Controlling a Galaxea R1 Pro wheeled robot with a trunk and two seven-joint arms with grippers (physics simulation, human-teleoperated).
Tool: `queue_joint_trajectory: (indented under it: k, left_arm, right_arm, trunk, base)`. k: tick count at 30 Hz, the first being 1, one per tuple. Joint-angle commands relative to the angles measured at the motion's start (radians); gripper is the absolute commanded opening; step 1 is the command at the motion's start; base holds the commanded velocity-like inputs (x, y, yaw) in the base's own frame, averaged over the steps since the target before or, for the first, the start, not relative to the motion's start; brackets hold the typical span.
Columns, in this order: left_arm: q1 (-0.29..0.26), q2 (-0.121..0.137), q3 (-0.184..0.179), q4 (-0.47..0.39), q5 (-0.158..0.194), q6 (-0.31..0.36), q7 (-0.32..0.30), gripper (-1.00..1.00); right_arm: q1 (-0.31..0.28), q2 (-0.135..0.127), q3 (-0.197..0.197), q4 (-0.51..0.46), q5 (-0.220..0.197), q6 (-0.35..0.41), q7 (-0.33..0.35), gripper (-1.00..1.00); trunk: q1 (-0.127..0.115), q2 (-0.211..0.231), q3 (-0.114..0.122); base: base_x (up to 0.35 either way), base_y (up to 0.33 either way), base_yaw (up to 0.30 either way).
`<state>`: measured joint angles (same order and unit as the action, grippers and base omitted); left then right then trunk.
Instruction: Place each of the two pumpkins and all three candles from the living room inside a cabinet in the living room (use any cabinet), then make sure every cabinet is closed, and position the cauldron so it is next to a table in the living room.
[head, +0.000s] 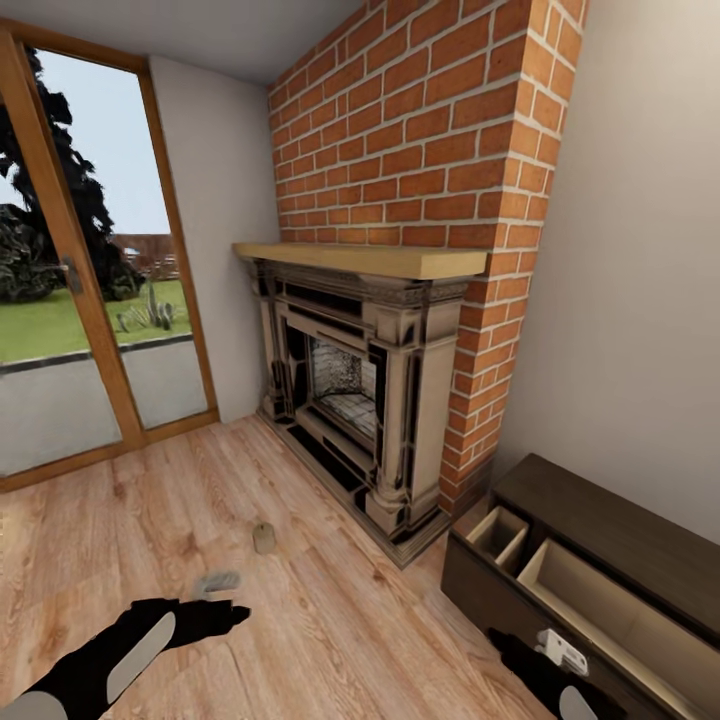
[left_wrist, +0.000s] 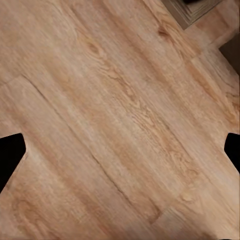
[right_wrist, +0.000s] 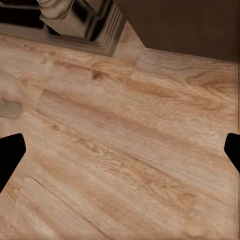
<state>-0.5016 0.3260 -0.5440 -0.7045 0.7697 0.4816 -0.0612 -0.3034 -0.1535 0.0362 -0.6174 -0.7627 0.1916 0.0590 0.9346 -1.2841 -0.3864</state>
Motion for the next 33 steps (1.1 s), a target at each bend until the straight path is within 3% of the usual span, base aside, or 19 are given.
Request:
queue_joint_trajectory:
  k: [1,6,10,23,33]
  left_arm:
    - [-0.001,-0.007,-0.004,0.002,0.002,-0.007,0.026,1.00]
    - [0.000,-0.050,-0.007,0.010,0.001,-0.040,0.142,1.00]
    - [0.001,-0.079,-0.007,0.012,0.001,-0.055,0.200,1.00]
    - [0.006,-0.119,-0.008,0.014,0.002,-0.168,0.232,1.00]
    - [0.007,-0.123,-0.006,0.014,0.003,-0.181,0.233,1.00]
  right_arm:
    - [0.000,0.004,0.013,-0.001,-0.008,-0.002,-0.020,1.00]
    - [-0.001,0.023,0.065,-0.002,-0.007,-0.012,-0.128,1.00]
    - [-0.002,0.033,0.096,-0.007,-0.008,-0.015,-0.200,1.00]
    - [-0.002,0.057,0.209,-0.046,0.023,-0.019,-0.234,1.00]
    - [-0.002,0.057,0.301,-0.050,0.026,-0.036,-0.232,1.00]
  trunk:
    - [0.000,-0.001,-0.001]
    - [0.000,-0.001,-0.002]
    - [0.000,-0.001,-0.004]
    - [0.000,-0.001,-0.010]
    - [0.000,-0.001,-0.010]
  base:
    - [0.000,0.000,0.156]
    - [0.000,0.000,0.213]
    - [0.020,-0.004,0.249]
    - [0.214,-0.062,0.115]
    - [0.181,-0.032,0.006]
